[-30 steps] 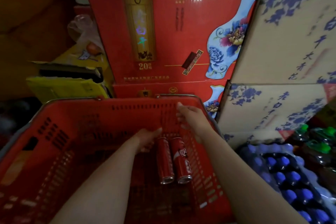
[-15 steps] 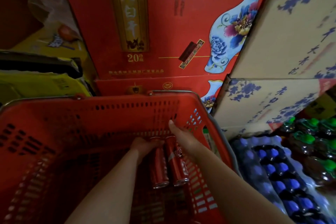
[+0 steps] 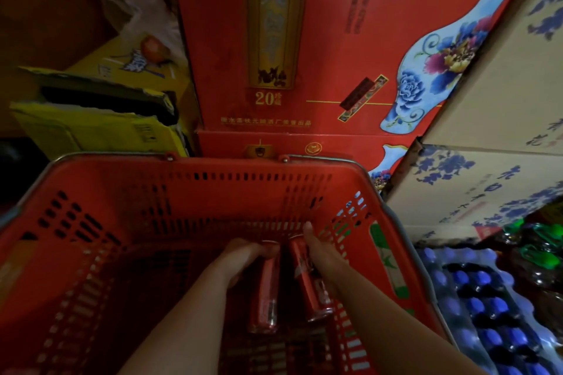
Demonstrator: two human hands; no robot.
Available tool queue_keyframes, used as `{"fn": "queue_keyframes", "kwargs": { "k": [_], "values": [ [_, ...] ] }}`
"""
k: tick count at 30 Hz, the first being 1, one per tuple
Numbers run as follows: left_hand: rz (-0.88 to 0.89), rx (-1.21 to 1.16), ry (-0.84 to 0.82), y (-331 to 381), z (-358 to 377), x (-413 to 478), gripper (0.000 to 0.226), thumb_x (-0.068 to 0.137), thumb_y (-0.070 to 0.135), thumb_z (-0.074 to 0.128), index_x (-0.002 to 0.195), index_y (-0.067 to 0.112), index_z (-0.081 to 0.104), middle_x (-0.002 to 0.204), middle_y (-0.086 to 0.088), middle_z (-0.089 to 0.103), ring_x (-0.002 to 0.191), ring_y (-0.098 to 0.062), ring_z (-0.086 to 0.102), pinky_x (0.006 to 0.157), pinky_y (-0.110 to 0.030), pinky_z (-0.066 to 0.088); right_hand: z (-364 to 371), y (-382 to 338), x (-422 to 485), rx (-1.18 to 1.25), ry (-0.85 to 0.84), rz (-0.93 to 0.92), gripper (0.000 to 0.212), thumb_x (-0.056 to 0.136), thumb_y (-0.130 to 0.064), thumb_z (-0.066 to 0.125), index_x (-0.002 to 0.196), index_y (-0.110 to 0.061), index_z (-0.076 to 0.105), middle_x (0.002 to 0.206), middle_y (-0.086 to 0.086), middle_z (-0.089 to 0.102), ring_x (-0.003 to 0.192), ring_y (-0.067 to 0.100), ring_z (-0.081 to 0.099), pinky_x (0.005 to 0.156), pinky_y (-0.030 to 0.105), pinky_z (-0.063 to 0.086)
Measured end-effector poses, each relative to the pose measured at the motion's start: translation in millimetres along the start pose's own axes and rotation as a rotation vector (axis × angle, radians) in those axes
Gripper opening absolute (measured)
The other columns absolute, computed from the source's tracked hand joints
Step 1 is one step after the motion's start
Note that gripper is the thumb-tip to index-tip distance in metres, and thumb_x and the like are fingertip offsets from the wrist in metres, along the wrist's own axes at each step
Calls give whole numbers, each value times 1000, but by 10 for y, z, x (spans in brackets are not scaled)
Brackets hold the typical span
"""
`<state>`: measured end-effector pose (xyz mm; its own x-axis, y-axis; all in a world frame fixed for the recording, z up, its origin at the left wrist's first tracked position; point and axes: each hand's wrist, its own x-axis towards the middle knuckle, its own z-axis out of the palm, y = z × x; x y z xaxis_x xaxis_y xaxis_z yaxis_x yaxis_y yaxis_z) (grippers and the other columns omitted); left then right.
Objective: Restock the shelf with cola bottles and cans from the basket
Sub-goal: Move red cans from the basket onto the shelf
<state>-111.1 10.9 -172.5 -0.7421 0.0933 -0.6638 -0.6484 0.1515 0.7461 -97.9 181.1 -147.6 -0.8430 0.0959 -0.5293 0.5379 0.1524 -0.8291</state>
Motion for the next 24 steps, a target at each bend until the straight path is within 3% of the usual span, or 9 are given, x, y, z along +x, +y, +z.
{"fn": "queue_keyframes", "kwargs": {
  "k": [4,9,12,14,16,18,20,22,24],
  "values": [
    [-20,-49,27,-25,6,53,59,50,39,84,100,10,71,95,-7,75,94,-27,68,99,-46,47,27,87,81,167,-56,92,44,91,-58,48,112,-22,61,113,7,67,104,26,63,98,47,49],
    [-17,-73,36,-20,7,31,30,78,23,75,100,4,65,94,-11,71,87,-25,67,78,-33,51,99,270,146,107,-116,149,40,97,-39,52,126,-11,57,117,13,67,98,26,67,83,37,55],
    [-21,-84,41,-14,-3,-15,21,83,18,70,97,4,63,89,-9,69,82,-23,64,71,-31,48,105,285,163,157,-143,156,24,97,-30,56,113,-12,59,108,13,68,85,22,67,72,34,56],
    [-22,-109,37,-22,-42,-26,31,78,25,76,101,6,64,93,-8,70,86,-21,64,73,-31,48,107,297,174,162,-183,155,13,96,-23,58,106,-15,61,112,15,67,90,26,67,80,41,57],
    [-43,-103,31,-37,-85,-24,40,73,29,80,106,10,67,102,-6,72,93,-19,65,76,-31,47,105,324,214,131,-201,141,17,94,-16,61,110,-10,64,112,17,68,92,28,67,85,45,56],
    [-59,-127,36,-20,-129,-43,35,74,23,79,105,11,69,103,-5,73,92,-16,65,71,-29,45,101,320,234,135,-192,145,25,92,-8,63,116,-2,63,103,18,69,79,25,66,74,39,57],
    [-80,-143,41,13,-165,-59,34,73,19,79,104,11,70,103,-6,73,92,-18,66,77,-31,47,103,299,223,159,-197,161,28,90,-6,65,117,-1,63,97,16,69,75,24,65,71,38,57],
    [-73,-161,56,75,-188,-115,30,74,17,78,102,9,70,99,-6,73,90,-19,66,75,-31,48,107,265,207,187,-208,188,26,87,-11,70,112,-4,66,96,14,72,78,25,68,74,42,58],
    [-42,-208,68,138,-209,-183,28,76,15,76,102,8,70,96,-6,74,88,-19,66,70,-31,48,93,166,173,204,-231,166,16,84,-14,72,99,-8,70,82,7,75,68,18,70,67,36,57]
  ]
}}
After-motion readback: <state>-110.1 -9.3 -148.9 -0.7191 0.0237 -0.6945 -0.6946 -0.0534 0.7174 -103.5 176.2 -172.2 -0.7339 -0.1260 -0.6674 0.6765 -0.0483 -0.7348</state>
